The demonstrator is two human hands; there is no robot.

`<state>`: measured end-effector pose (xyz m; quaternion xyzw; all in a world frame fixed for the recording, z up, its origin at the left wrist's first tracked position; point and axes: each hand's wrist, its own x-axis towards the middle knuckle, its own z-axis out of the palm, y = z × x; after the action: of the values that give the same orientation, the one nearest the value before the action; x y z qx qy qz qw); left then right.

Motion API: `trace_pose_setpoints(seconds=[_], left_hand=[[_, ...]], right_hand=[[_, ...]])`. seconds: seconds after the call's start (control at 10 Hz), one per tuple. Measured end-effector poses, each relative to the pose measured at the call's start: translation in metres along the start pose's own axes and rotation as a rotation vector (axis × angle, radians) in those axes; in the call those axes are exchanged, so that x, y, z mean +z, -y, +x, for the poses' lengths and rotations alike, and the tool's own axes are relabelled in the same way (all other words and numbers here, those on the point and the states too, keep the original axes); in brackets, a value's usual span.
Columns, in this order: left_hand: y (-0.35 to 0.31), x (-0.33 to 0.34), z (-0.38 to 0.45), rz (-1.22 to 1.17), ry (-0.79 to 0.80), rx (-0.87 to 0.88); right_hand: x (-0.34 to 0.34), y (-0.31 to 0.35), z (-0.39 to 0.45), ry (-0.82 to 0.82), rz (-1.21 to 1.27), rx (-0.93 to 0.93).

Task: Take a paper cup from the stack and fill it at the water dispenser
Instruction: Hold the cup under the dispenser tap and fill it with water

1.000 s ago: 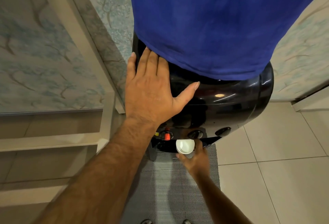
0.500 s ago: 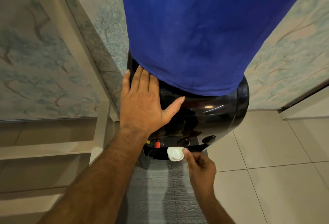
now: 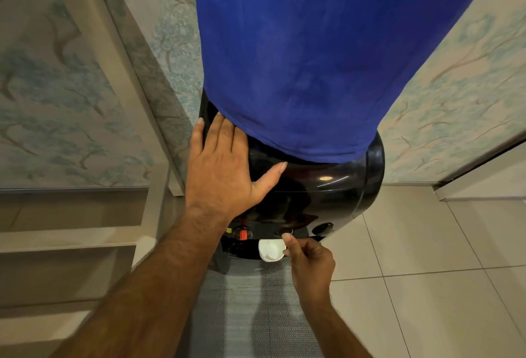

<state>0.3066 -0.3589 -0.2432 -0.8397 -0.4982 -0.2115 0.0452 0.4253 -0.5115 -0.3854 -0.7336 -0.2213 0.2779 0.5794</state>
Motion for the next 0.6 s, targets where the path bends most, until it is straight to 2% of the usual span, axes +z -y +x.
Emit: trace_pose_setpoints(seconds=[0.6], left_hand=[[0.001, 0.002, 0.000, -0.006, -0.031, 0.003]], right_hand=[[0.015, 0.009, 0.006, -0.136, -0.012, 0.179]])
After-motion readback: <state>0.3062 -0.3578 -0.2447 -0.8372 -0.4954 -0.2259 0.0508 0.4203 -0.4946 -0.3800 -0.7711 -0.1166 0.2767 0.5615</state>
